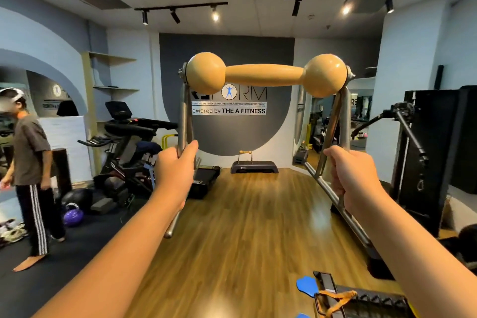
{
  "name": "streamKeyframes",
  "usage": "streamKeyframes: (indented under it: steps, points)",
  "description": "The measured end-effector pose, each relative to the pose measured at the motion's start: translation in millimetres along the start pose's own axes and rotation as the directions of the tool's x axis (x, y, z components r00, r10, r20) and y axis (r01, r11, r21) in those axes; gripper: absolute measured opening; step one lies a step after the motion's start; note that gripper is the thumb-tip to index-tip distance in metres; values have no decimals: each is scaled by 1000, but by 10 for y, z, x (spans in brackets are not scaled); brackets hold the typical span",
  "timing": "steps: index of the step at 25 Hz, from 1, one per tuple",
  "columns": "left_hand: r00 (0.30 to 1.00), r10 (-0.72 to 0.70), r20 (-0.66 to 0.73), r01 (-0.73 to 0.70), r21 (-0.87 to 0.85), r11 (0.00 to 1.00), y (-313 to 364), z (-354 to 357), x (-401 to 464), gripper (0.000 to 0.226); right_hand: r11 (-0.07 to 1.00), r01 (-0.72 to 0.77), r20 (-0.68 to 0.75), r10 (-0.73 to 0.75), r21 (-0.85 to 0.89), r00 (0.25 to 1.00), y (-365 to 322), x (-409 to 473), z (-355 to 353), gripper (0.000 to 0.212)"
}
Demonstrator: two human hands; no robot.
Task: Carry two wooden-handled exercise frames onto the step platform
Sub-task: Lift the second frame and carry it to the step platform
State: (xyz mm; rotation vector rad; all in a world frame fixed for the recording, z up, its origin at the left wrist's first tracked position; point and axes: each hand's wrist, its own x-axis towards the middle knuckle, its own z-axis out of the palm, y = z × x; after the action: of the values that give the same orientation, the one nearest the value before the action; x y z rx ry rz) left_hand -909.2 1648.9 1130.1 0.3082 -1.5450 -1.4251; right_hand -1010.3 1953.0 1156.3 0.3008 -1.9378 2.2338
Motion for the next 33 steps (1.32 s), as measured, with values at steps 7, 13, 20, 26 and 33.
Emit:
streamKeyframes:
  steps: [7,13,20,26,33]
  points:
    - [1000,27,7,-27,21,999,-1006,574,1695,45,1000,20,-33,-20,0,999,605,1552,1078,32]
    - [994,24,103,-25,9,1000,-1812,1178,3222,47,1000,-14,-110,14,-3,994,1112,2973,1929,27]
    - [993,-7,115,7,-3,1000,-2986,2133,4504,48,998,38,-117,-43,-50,992,1864,4717,2538,22]
    - [996,-25,90,25,6,1000,-3712,3247,5646,45,998,39,-122,-45,-50,992,2326,6554,2948,21]
    - [998,2,58,-2,3,1000,-4675,4211,6889,47,999,22,-100,-27,-50,995,3043,8372,3469,23]
